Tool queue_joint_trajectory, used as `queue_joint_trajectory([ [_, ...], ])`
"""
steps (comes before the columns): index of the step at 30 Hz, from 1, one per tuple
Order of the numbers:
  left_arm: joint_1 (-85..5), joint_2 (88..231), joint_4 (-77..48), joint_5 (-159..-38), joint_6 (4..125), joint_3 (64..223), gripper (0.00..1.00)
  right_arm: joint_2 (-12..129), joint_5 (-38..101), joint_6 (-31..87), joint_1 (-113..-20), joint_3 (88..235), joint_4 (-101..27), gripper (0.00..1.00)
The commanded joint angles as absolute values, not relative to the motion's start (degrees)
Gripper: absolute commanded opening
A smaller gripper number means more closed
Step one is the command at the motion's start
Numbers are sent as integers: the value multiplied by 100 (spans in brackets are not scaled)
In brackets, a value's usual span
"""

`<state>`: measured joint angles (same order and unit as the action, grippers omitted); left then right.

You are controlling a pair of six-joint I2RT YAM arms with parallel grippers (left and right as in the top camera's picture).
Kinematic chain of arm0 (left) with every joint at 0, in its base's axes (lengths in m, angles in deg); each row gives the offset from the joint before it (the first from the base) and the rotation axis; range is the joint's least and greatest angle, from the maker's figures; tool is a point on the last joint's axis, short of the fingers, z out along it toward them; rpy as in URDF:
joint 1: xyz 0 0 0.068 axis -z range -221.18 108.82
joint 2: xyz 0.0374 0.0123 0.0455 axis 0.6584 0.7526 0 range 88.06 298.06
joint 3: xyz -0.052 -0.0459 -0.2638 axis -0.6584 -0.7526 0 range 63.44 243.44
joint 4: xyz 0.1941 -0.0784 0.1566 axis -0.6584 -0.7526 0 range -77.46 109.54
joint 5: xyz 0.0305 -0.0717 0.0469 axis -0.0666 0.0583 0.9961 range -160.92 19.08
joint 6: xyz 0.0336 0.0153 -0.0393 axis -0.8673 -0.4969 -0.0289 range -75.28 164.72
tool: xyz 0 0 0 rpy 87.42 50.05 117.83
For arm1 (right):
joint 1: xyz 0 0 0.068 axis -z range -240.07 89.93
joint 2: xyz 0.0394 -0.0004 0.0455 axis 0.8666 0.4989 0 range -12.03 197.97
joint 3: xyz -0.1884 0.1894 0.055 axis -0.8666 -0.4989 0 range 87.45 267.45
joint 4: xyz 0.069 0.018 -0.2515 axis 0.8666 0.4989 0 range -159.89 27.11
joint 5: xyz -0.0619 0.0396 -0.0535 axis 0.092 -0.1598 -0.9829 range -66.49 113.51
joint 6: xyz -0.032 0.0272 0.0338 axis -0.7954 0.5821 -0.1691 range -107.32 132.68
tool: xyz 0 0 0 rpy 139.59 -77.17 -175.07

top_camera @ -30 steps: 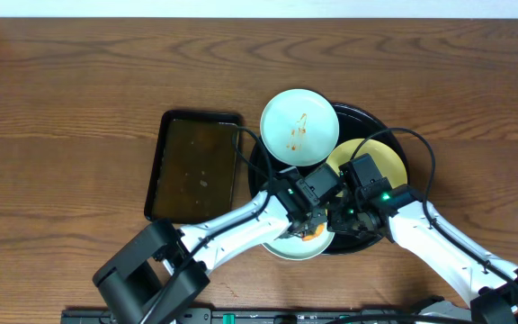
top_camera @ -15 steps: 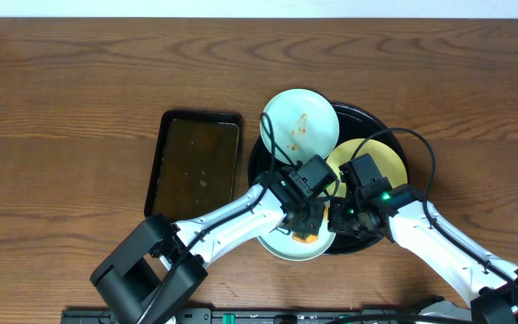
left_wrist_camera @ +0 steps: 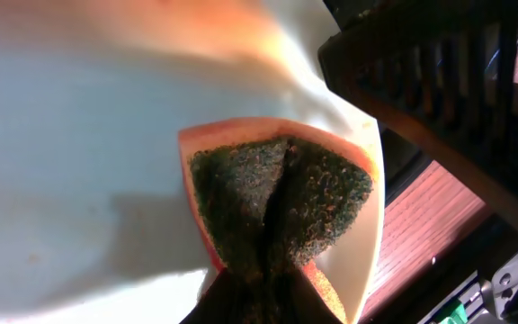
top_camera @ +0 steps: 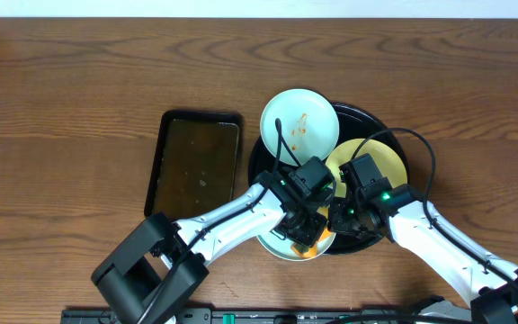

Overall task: Clean dirty plates on tray and stack at the side
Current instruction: 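Scrub the green plate again with the sponge while right gripper holds it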

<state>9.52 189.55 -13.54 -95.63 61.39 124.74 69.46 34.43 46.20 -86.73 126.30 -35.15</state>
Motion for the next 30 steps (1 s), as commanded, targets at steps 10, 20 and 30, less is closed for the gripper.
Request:
queue_joint_trajectory([
  [10,963,19060,-714,-10687,6803,12367,13,6962,3388,4677,-8753,12704,-3513,1],
  [20,960,19062,-731,-8792,7791,12367,14,6962,3390,4677,-8753,12704,-3498,1],
  [30,480,19060,-762,-7898,8078,12367,15,6962,3390,4674,-8753,12704,-3491,1],
])
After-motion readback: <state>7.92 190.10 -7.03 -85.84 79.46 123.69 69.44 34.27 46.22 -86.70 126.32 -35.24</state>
